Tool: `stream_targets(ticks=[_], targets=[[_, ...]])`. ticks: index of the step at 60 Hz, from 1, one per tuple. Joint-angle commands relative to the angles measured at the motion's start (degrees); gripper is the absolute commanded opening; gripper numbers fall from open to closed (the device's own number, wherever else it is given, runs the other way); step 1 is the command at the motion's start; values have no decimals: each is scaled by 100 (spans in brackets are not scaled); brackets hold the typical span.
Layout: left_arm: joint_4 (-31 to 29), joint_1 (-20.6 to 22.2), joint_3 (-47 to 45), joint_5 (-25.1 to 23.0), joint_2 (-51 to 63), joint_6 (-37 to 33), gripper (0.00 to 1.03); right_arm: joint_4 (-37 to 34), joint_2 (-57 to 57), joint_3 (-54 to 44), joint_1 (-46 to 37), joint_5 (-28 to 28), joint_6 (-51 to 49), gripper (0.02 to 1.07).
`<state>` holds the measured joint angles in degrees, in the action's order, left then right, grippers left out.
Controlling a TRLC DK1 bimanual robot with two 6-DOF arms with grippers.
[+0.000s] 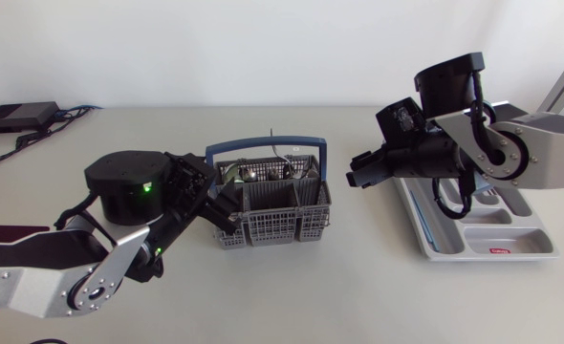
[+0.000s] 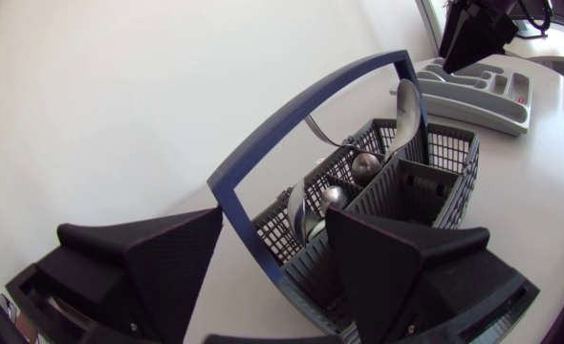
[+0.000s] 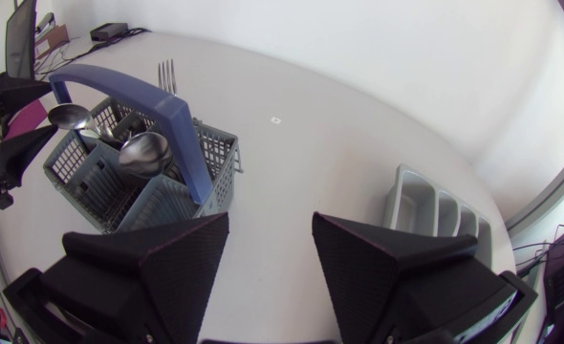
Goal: Sort the cutlery from the basket into the organizer compartments.
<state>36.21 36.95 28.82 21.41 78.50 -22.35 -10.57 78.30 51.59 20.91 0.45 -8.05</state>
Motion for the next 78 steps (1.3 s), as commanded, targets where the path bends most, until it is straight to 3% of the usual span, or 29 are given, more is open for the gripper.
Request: stream_targets(ticks=[1,28,34,42,47,65,78], targets=[[141,102,-43,-14,78,-103,65,-51,-105,-158,36,43,120,66],[317,287,-34,92,166,-235,58,-42,-149,-220,36,43,111,66],[326,234,-175,109,-63,-270,59,-42,-157,-237,36,43,102,66],[317,120,-342,109,-485,-367,70,-42,-175,-237,36,43,102,66],[247,120,-465,144,-827,-384,70,-42,-184,-237,36,43,111,66],[124,682,-720,215,-1258,-419,70,-68,-219,-255,71,43,120,66],[176,814,-641,215,-977,-402,70,-51,-210,-281,71,43,129,66]])
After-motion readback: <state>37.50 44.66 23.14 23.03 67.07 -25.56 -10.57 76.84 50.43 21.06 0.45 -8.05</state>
